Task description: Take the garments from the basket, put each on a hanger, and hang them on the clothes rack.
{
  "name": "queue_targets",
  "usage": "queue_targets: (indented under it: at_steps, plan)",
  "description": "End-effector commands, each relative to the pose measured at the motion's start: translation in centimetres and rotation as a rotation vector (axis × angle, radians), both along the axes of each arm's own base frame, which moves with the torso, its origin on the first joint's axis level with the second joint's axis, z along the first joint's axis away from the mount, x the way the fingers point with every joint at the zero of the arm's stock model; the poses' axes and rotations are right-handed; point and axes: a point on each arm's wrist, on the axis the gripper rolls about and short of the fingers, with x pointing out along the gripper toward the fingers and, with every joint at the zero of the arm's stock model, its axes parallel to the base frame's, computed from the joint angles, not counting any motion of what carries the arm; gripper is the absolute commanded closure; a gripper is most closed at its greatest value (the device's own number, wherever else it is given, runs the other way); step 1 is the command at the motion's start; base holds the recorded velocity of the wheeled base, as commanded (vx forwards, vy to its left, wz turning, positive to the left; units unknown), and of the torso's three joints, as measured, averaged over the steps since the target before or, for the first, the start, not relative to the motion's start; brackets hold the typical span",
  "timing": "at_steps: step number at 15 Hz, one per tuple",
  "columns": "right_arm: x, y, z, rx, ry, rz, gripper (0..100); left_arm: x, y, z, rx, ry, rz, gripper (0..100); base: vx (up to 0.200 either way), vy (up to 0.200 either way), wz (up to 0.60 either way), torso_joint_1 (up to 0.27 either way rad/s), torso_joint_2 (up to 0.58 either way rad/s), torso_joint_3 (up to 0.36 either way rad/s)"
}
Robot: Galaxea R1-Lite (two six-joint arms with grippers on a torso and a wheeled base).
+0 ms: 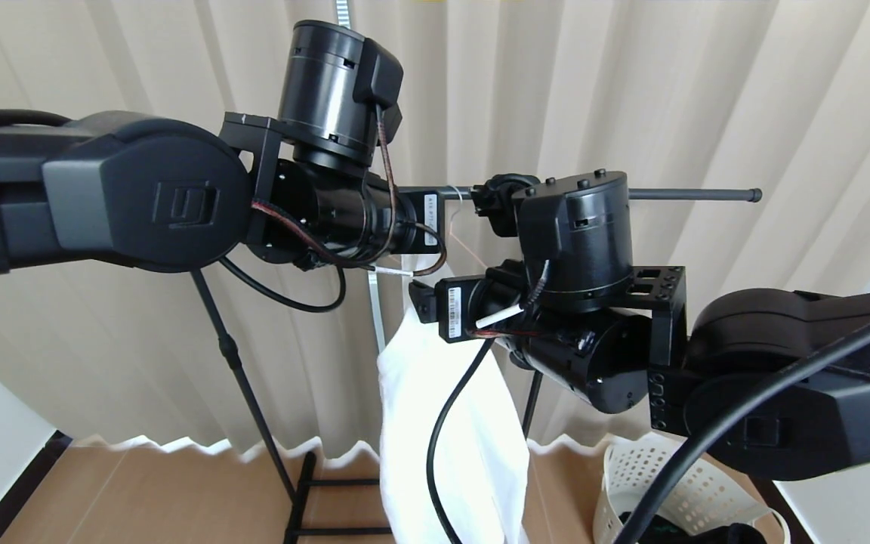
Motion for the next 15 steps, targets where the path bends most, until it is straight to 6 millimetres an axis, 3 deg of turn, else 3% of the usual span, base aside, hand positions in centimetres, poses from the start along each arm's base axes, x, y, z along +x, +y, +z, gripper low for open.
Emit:
queue_targets:
  at_steps: [1, 5, 9, 12, 15]
  plan:
    - [0.2, -0.1, -0.3, -0.007, 0.003, -0.008, 0, -0.1, -0.1, 0.0, 0.002, -0.001, 0.001, 100, 0.000, 0.000, 0.00, 0.000, 0.00, 0.000]
    - [-0.2, -0.2, 0.1, -0.006, -0.012, -0.004, 0, -0.1, -0.1, -0.2, 0.018, -0.003, 0.013, 100, 0.000, 0.000, 0.00, 0.000, 0.00, 0.000]
    - [-1.1, 1.0, 0.1, 0.027, -0.042, 0.023, 0, -0.3, -0.3, -0.3, 0.028, -0.007, 0.015, 100, 0.000, 0.000, 0.00, 0.000, 0.00, 0.000]
    - [-0.4, 1.1, -0.4, 0.017, -0.043, 0.005, 0, -0.3, -0.3, -0.3, 0.029, -0.005, 0.015, 100, 0.000, 0.000, 0.00, 0.000, 0.00, 0.000]
    - [1.2, -0.7, -0.4, -0.032, -0.051, -0.045, 0, -0.2, -0.1, -0.3, 0.030, -0.007, 0.022, 100, 0.000, 0.000, 0.00, 0.000, 0.00, 0.000]
